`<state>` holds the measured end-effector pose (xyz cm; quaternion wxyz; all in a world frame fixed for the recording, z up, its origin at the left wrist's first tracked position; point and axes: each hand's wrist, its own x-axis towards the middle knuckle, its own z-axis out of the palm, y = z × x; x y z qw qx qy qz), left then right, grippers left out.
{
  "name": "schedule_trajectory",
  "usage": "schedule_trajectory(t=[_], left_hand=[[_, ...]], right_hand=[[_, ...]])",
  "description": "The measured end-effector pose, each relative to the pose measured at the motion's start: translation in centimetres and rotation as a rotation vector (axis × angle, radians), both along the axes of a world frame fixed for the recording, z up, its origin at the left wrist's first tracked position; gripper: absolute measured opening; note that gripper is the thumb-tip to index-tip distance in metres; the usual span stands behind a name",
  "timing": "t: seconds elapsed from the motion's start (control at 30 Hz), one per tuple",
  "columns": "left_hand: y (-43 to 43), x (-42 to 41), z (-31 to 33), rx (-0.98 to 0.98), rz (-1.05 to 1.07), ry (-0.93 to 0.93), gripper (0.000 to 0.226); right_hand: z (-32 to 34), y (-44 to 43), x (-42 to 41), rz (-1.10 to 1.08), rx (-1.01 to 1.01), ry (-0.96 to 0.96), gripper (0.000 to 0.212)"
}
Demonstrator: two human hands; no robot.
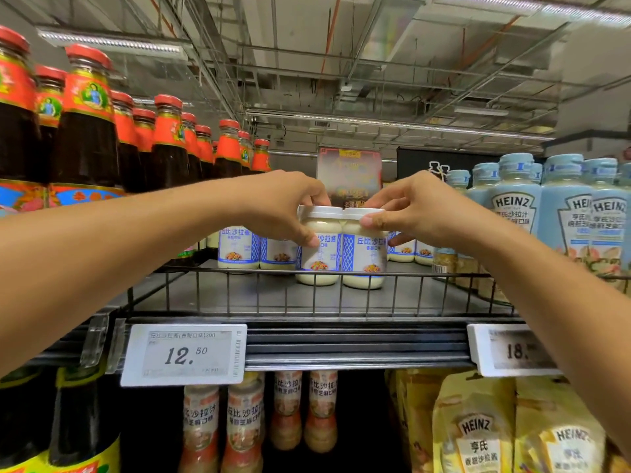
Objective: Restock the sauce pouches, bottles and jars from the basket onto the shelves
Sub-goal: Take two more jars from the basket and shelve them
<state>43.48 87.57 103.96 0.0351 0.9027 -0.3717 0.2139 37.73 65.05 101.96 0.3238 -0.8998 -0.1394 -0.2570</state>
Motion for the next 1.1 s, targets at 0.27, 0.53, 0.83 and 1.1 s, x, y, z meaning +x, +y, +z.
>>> schedule_trajectory(t=[0.27, 0.53, 0.83, 1.1], left_hand=[[-1.1, 1.6, 0.5, 0.092, 0.066, -0.051, 0.059], [-1.7, 3.8, -0.2, 0.067, 0.043, -0.094, 0.062], [-2.2, 5.7, -1.0, 0.085, 0.082, -0.083, 0.069], [-2.2, 5.8, -0.8, 0.185, 0.116, -0.052, 0.084]], right_hand=[[1.8, 0.1, 2.4, -0.048, -0.175, 0.097, 0.027], [2.7, 0.1, 4.5, -0.174, -0.438, 0.120, 0.035], [1.8, 0.3, 5.9, -0.232, -0.498, 0.061, 0.032], [1.3, 0.5, 5.8, -0.255, -0.539, 0.039, 0.035]])
